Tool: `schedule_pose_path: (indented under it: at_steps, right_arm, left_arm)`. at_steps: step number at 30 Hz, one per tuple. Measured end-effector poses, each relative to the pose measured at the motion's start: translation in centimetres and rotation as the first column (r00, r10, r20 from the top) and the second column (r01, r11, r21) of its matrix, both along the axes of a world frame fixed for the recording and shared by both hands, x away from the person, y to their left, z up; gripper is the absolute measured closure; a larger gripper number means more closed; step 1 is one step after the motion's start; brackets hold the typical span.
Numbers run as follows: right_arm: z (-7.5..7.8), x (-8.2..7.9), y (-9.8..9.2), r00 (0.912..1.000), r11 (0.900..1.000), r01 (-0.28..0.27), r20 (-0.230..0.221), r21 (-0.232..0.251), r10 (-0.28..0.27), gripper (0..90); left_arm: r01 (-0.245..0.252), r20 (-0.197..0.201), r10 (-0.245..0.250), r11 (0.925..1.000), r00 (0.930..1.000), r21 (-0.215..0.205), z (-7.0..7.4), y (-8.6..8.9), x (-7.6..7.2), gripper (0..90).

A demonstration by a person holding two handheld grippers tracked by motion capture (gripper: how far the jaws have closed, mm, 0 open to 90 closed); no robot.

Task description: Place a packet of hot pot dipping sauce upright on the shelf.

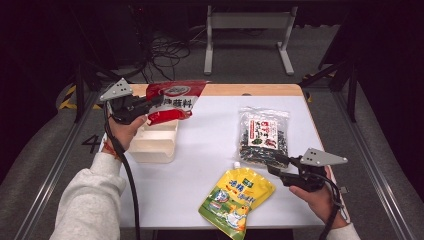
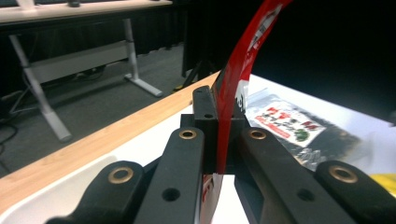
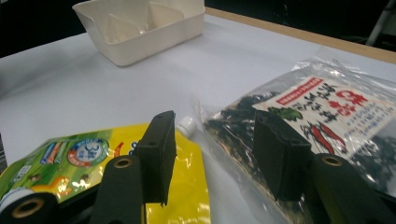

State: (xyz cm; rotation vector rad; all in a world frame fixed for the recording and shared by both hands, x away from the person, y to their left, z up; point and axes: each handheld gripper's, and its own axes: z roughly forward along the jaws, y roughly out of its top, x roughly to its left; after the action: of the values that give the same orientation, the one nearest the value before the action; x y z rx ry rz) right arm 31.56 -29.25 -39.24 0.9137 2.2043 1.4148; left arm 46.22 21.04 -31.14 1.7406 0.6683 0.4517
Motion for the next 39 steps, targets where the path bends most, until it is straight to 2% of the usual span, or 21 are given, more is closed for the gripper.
schedule_pose_path:
  at_steps: [7, 8, 9, 11, 14, 17, 20, 22, 24, 27, 28, 29, 30, 32, 36, 37, 38, 39]
  right_arm:
    - [-0.7, -1.5, -1.3, 0.9992, 1.0, 0.027, -0.031, -0.007, -0.027, 50.7]
    - [-0.7, -1.5, -1.3, 0.9992, 1.0, 0.027, -0.031, -0.007, -0.027, 50.7]
    - [-1.1, -1.8, -1.4, 0.9986, 0.999, 0.036, -0.038, -0.008, -0.036, 50.7]
    - [-1.3, -2.0, -1.5, 0.9982, 0.999, 0.039, -0.044, -0.012, -0.039, 50.7]
    - [-1.5, -2.4, -1.7, 0.9971, 0.998, 0.055, -0.051, -0.02, -0.056, 50.8]
    - [-1.8, -3.1, -1.9, 0.9951, 0.996, 0.079, -0.056, -0.035, -0.081, 50.4]
    - [-1.9, -3.3, -2.0, 0.9944, 0.996, 0.084, -0.06, -0.043, -0.087, 50.1]
    - [-2.0, -3.6, -1.9, 0.994, 0.995, 0.087, -0.061, -0.051, -0.09, 50.0]
    - [-2.1, -3.7, -1.9, 0.9941, 0.994, 0.087, -0.059, -0.059, -0.091, 49.7]
    - [-2.1, -3.8, -2.0, 0.9935, 0.994, 0.091, -0.063, -0.06, -0.095, 49.2]
    - [-2.1, -3.8, -2.0, 0.9932, 0.994, 0.094, -0.063, -0.06, -0.097, 48.7]
    - [-2.1, -3.8, -2.1, 0.993, 0.994, 0.095, -0.065, -0.06, -0.099, 48.4]
    - [-2.1, -3.8, -2.1, 0.9929, 0.994, 0.096, -0.065, -0.059, -0.099, 48.3]
    - [-2.1, -3.7, -2.2, 0.9927, 0.994, 0.098, -0.064, -0.056, -0.102, 47.7]
    - [-2.1, -3.7, -2.1, 0.9934, 0.994, 0.093, -0.063, -0.057, -0.096, 47.8]
    - [-2.1, -3.7, -2.1, 0.9937, 0.994, 0.089, -0.064, -0.058, -0.092, 47.9]
    - [-2.1, -3.7, -2.1, 0.9937, 0.994, 0.089, -0.064, -0.058, -0.092, 47.9]
    - [-2.1, -3.7, -2.0, 0.994, 0.995, 0.085, -0.064, -0.058, -0.089, 47.8]
  left_arm:
    - [-0.053, -0.013, 0.053, 0.9986, 0.9985, -0.009, -0.8, 1.7, 2.9, 89.9]
    - [-0.053, -0.013, 0.053, 0.9986, 0.9985, -0.009, -0.8, 1.7, 2.9, 89.9]
    - [-0.058, -0.012, 0.058, 0.9983, 0.9983, 0.007, -1.0, 2.1, 3.6, 89.9]
    - [-0.06, -0.021, 0.06, 0.9981, 0.998, 0.012, -1.5, 2.4, 4.5, 89.9]
    - [-0.065, -0.033, 0.066, 0.9974, 0.9972, 0.03, -2.1, 2.5, 5.3, 89.9]
    - [-0.078, -0.044, 0.079, 0.9966, 0.9959, 0.025, -3.0, 2.6, 6.4, 89.9]
    - [-0.075, -0.056, 0.076, 0.997, 0.9955, 0.015, -3.5, 2.7, 6.9, 89.9]
    - [-0.085, -0.064, 0.087, 0.9959, 0.9942, 0.03, -4.1, 2.6, 7.5, 89.8]
    - [-0.08, -0.075, 0.08, 0.9967, 0.9939, 0.012, -4.8, 2.6, 8.1, 89.8]
    - [-0.086, -0.101, 0.089, 0.9958, 0.9909, 0.03, -5.7, 2.4, 8.7, 89.8]
    - [-0.093, -0.114, 0.099, 0.9942, 0.9885, 0.053, -5.9, 2.2, 8.8, 89.6]
    - [-0.097, -0.103, 0.105, 0.9921, 0.9891, 0.079, -5.9, 2.0, 8.8, 89.3]
    - [-0.094, -0.103, 0.101, 0.9925, 0.9895, 0.078, -5.8, 1.9, 8.8, 88.9]
    - [-0.089, -0.103, 0.1, 0.9898, 0.9896, 0.111, -5.6, 1.7, 8.7, 87.1]
    - [-0.109, -0.111, 0.122, 0.9872, 0.9864, 0.116, -5.5, 2.0, 8.6, 83.1]
    - [-0.109, -0.111, 0.122, 0.9872, 0.9864, 0.116, -5.5, 2.0, 8.6, 85.0]
    - [-0.105, -0.109, 0.119, 0.9864, 0.9868, 0.126, -5.5, 2.1, 8.5, 85.0]
    - [-0.115, -0.113, 0.133, 0.982, 0.9846, 0.15, -5.5, 2.2, 8.3, 86.2]
